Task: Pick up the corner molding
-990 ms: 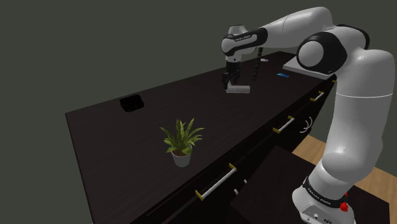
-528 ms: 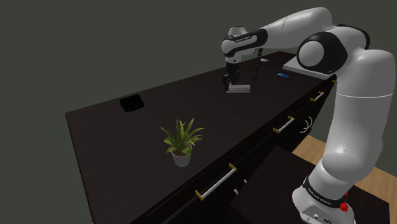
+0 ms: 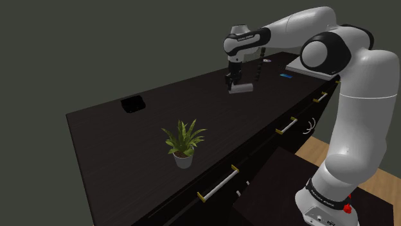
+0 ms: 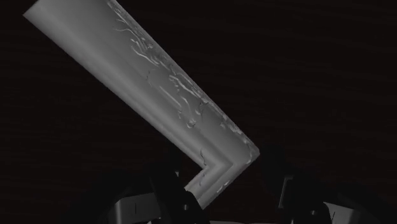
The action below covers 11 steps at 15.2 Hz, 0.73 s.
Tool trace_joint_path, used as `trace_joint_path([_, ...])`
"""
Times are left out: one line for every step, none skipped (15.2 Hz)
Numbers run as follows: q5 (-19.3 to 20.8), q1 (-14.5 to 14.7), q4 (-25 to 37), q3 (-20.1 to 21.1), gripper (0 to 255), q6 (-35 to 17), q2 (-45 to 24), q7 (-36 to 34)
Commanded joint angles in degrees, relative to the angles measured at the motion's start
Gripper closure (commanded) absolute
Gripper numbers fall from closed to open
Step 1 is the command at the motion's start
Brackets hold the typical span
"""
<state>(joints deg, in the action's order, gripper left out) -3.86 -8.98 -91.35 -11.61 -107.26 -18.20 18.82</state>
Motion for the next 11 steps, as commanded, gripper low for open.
trace_joint_path([0.09, 0.00, 1.17, -0.03, 255, 1.46, 0.17, -0.10])
trace_joint_path([0.12, -0.01, 1.81, -0.05, 255, 2.19, 0.27, -0.13])
trace_joint_path([0.15, -0.02, 2.45, -0.06, 255, 2.92, 0.36, -0.15])
trace_joint_path([0.17, -0.04, 3.12, -0.07, 255, 3.66, 0.43, -0.17])
trace_joint_path([0.19, -0.05, 3.81, -0.09, 255, 4.40, 0.49, -0.19])
trace_joint_path([0.21, -0.07, 4.51, -0.10, 255, 5.15, 0.54, -0.21])
trace_joint_path([0.22, -0.09, 5.24, -0.11, 255, 5.91, 0.57, -0.22])
trace_joint_path([0.23, -0.12, 5.98, -0.12, 255, 6.67, 0.59, -0.24])
trace_joint_path([0.24, -0.14, 6.75, -0.13, 255, 7.44, 0.59, -0.25])
trace_joint_path([0.25, -0.17, 7.53, -0.14, 255, 8.22, 0.58, -0.26])
trace_joint_path([0.25, -0.20, 8.34, -0.16, 255, 9.00, 0.56, -0.27])
